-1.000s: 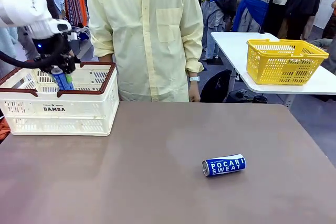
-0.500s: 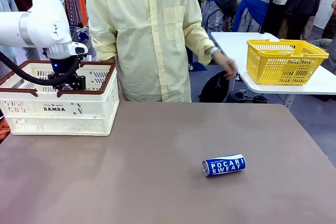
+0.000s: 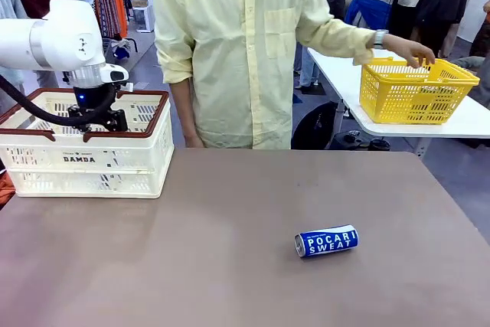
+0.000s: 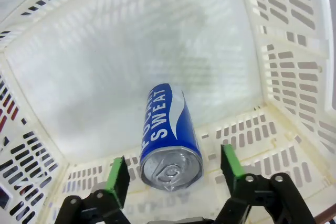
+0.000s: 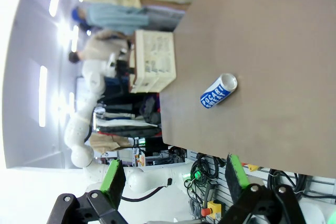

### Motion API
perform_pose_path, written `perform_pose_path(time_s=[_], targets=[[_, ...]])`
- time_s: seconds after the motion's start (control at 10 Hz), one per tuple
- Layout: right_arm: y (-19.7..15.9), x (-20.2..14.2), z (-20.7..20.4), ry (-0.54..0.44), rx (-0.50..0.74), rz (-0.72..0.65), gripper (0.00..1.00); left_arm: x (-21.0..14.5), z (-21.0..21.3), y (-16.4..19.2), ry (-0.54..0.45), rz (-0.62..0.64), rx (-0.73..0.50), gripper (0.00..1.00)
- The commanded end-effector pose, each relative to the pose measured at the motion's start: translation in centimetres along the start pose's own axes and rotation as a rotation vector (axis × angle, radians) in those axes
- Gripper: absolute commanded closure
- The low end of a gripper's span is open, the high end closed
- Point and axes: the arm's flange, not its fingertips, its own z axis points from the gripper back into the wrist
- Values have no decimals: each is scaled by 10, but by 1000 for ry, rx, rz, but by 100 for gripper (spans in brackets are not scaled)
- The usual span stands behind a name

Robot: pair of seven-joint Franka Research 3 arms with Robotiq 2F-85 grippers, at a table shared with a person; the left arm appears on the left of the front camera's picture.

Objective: Place the drinks into the Shopping basket.
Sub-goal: Pick up one drink and place it into the Shopping basket.

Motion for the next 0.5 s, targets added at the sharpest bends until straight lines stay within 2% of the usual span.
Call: perform_pose_path(time_s=[0.0,0.1,0.2,0.4], targets=[[3,2,1,-13,26,25,0,-4,11,2,-15,22,-7,0],[3,2,1,-13,26,25,0,-9,22,4,-40,39,-15,0],[3,2,1,-13,26,25,0,-19,44,7,-82,38,-78,0],[3,2,1,-13,26,25,0,-66,117,19,-191,85,-193,0]])
